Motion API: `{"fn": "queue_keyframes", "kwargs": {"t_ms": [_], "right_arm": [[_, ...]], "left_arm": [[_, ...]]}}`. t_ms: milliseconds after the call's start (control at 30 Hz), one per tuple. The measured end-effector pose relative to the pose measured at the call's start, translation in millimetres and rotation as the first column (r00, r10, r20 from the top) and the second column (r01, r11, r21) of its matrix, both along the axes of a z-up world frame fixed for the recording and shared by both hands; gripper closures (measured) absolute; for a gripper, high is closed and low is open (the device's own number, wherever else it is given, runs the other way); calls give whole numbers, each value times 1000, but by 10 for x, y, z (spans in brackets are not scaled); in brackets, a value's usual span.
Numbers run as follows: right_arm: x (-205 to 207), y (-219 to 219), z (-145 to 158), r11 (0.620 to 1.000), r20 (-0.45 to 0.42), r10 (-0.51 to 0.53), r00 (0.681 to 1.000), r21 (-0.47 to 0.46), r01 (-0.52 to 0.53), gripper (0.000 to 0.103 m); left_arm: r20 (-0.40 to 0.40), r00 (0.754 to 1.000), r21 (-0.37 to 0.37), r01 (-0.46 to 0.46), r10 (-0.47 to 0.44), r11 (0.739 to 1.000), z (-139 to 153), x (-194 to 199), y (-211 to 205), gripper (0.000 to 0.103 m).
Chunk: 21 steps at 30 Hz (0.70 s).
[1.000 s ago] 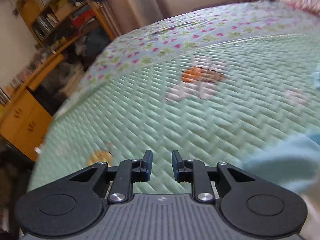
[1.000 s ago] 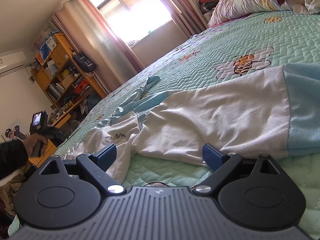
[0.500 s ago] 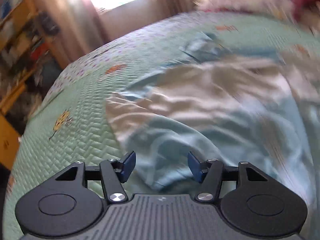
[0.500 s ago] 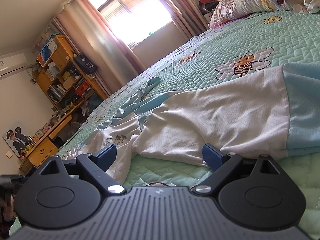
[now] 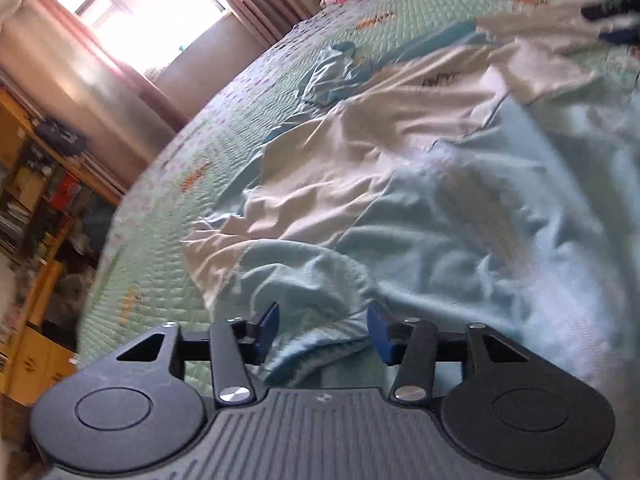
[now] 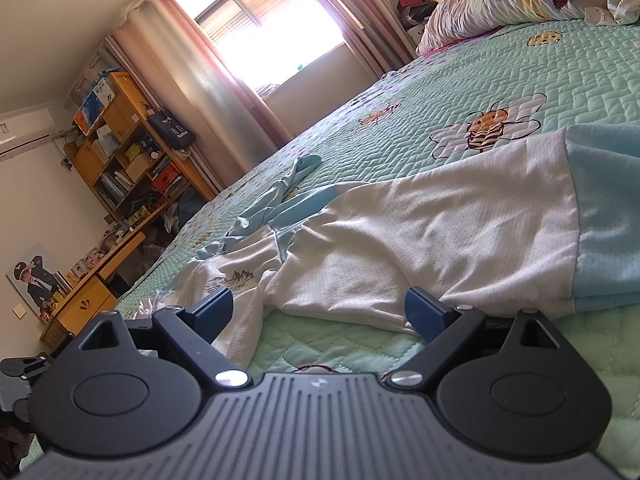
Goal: Fold clothes
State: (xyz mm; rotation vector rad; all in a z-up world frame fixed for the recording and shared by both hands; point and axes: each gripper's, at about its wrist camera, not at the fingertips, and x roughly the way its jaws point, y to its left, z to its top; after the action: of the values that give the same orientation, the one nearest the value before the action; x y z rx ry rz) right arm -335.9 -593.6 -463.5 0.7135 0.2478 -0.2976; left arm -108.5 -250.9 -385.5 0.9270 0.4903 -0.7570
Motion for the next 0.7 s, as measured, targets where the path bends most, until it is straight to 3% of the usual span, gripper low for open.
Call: {"fn": "queue_keyframes", "kwargs": {"t_ms": [100, 133, 200, 233, 267, 333, 433, 567, 633, 700], "right_arm": [[0, 7, -6, 1000, -1, 0, 1000, -2, 0, 10], [1, 7, -7, 1000, 0, 0, 1000, -2, 0, 10], [3, 7, -8, 1000, -1, 0, 1000, -2, 0, 10], [3, 5, -9, 1000, -1, 0, 1000, -2, 0, 10], [2, 5, -9, 1000, 0, 0, 1000, -2, 0, 10], [3, 6, -9, 1000, 0, 0, 1000, -1, 0, 10], [2, 3, -10, 1000, 0, -1, 1000, -2, 1, 10], [3, 6, -9, 1000, -1, -1, 1000, -3, 1, 10], [4, 7, -10, 1000, -1, -1, 1000, -4, 1, 10], [4, 7, -10, 1000, -1, -1, 1000, -4, 1, 10]], "left_arm": [[-6, 1000, 10, 25, -25, 1000, -52, -49, -47, 39], [-10, 1000, 10, 17, -17, 1000, -64, -22, -48, 41], [-25, 1000, 3, -12, 12, 1000, -75, 61, -36, 57], [-33, 999, 0, -26, 26, 1000, -80, 103, -31, 80], [-41, 998, -3, -40, 40, 999, -85, 144, -25, 92], [-56, 996, -9, -69, 68, 998, -95, 227, -13, 92], [-93, 988, -77, -128, 121, 989, 62, 354, 149, 93], [-63, 973, -181, -231, 223, 956, 459, 742, 435, 94], [-13, 951, -220, -304, 308, 927, 712, 1139, 620, 96], [75, 901, -226, -403, 428, 887, 956, 1716, 857, 100]]}}
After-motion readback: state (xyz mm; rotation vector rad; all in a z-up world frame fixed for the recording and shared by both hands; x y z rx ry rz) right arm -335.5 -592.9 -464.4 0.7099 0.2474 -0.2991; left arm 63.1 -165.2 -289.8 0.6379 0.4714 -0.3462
